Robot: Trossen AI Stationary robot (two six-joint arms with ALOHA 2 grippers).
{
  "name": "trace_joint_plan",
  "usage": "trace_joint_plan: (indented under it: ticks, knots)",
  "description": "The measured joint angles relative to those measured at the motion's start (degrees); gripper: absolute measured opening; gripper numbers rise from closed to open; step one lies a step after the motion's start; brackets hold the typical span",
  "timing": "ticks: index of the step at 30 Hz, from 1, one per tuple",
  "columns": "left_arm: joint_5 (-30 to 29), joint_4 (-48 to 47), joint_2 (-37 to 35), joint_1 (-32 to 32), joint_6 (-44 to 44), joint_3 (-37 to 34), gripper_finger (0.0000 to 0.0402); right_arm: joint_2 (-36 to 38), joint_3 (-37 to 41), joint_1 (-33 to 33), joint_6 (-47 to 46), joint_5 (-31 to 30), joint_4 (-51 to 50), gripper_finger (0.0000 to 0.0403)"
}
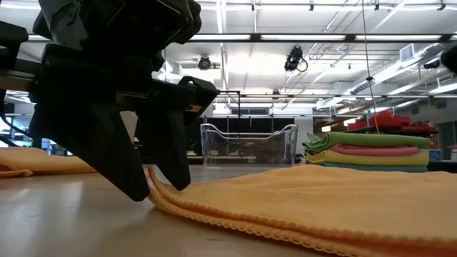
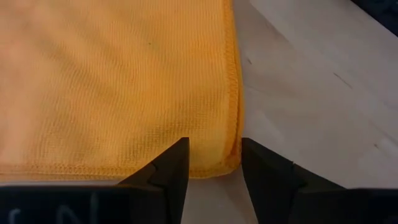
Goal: Fold microfiber towels
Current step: Fold the top right orange towel
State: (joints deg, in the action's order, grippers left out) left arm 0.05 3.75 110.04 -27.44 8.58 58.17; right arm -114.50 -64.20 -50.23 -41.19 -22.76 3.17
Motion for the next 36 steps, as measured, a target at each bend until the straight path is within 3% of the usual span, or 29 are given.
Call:
trace_joint_plan:
  ticks: [12, 21, 36]
  knots:
    - [0.3, 1.5, 2.0, -0.2, -3.7, 0.1, 0.0135, -6.4, -5.6, 1.8, 3.0, 1.0, -1.9, 0.0188]
    - [0.9, 3.1, 3.3, -0.4, -4.9, 0.2, 0.0121, -3.1, -5.9, 0.0, 1.2, -2.6, -7.3, 0.0188]
    - [0.9, 2.8, 3.5, -0.3, -5.1, 0.1, 0.0047, -3.3, -5.8, -1.0, -1.0, -1.9, -8.9, 0.0188]
